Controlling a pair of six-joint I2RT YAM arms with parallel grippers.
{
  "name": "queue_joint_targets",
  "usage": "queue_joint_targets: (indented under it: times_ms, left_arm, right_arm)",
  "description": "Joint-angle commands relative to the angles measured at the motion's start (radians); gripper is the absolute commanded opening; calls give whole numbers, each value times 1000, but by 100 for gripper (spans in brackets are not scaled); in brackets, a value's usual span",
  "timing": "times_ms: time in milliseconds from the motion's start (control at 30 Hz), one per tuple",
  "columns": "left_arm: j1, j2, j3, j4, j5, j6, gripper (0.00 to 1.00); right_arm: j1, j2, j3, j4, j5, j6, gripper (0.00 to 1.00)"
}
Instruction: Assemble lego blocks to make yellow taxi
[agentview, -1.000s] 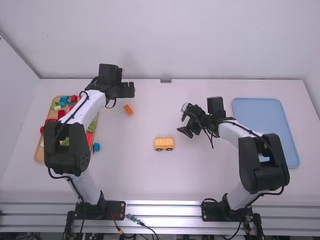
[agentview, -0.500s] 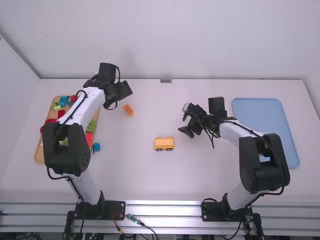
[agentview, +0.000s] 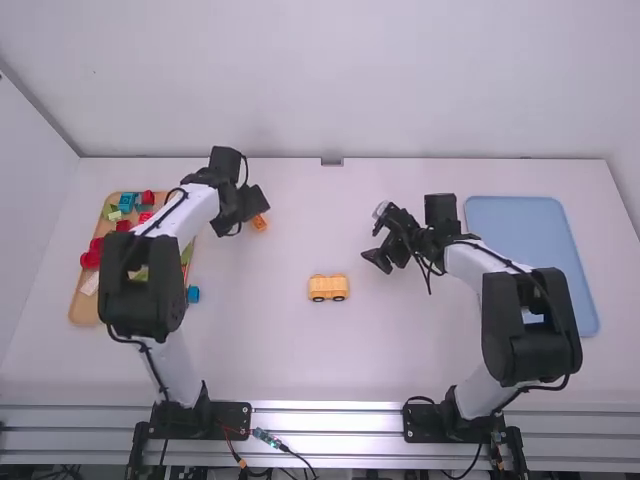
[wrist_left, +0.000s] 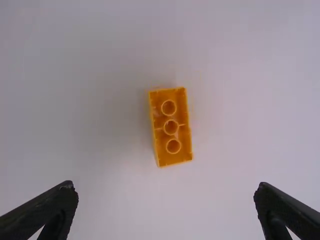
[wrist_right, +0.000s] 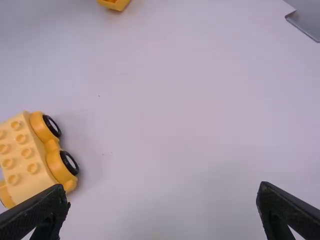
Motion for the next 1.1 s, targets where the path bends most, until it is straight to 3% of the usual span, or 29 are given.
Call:
queue_joint_targets:
  times_ms: [0, 467, 733, 867, 1067]
  left_arm:
    - [-1, 65, 61, -39, 27, 7, 93]
    - [-47, 294, 293, -157, 33, -50, 87]
    - [-74, 423, 511, -380, -97, -106, 85]
    - [-71, 423, 554, -434, -188, -174, 84]
    - [-66, 423, 553, -416, -126, -108, 87]
  right_arm:
    - [-1, -24, 15, -5, -13, 12, 99]
    - [-1, -24, 15, -4, -13, 12, 99]
    - [-1, -24, 15, -12, -5, 12, 99]
    - [0, -24, 15, -29, -6, -8, 99]
    - [-1, -24, 15, -29, -6, -4, 99]
